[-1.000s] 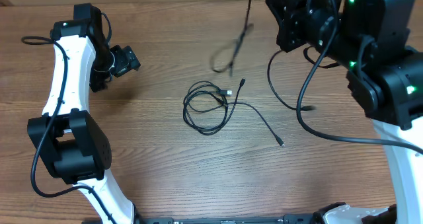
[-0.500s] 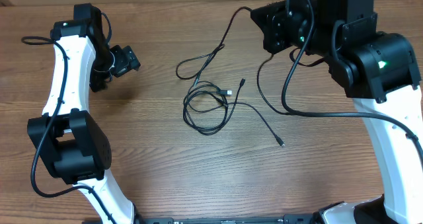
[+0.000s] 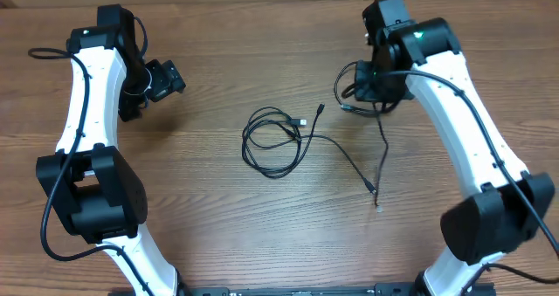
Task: Untangle cables
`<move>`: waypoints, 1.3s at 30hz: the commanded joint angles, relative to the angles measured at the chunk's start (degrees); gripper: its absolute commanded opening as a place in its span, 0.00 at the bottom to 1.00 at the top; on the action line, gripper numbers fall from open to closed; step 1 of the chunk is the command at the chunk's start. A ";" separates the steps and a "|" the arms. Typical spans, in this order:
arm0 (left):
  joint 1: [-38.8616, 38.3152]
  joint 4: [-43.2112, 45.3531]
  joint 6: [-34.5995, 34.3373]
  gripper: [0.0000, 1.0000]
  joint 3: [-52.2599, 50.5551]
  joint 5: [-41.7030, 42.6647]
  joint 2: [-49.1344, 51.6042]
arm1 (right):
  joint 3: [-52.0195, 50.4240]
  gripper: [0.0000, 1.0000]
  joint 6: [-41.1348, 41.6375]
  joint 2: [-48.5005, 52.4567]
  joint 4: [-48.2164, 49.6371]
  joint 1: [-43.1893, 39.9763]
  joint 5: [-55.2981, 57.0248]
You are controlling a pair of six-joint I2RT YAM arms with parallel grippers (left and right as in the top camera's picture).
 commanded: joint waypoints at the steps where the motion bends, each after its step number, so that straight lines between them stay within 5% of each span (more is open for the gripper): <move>1: -0.39 0.00 -1.22 1.00 -0.04 -0.42 0.59 | 1.49 0.04 -2.01 -2.16 0.52 -1.31 -7.26; 11: -0.39 0.00 -1.22 1.00 -0.04 -0.42 0.59 | 1.99 0.04 -3.26 -2.16 0.52 -8.09 -10.36; 16: -0.39 0.00 -1.22 1.00 -0.04 -0.42 0.59 | 1.97 0.04 -5.11 -2.16 5.33 -8.66 -21.07; 24: -0.39 0.00 -1.22 1.00 -0.04 -0.42 0.59 | 1.75 0.04 -4.74 -2.14 37.00 -6.36 -67.54; 34: -0.37 0.00 -1.22 1.00 -0.04 -0.42 0.59 | 1.64 0.04 5.07 0.87 35.67 8.98 -41.40; 39: -0.37 0.00 -1.22 1.00 -0.04 -0.42 0.59 | 1.64 0.04 13.81 6.25 36.79 17.92 -40.33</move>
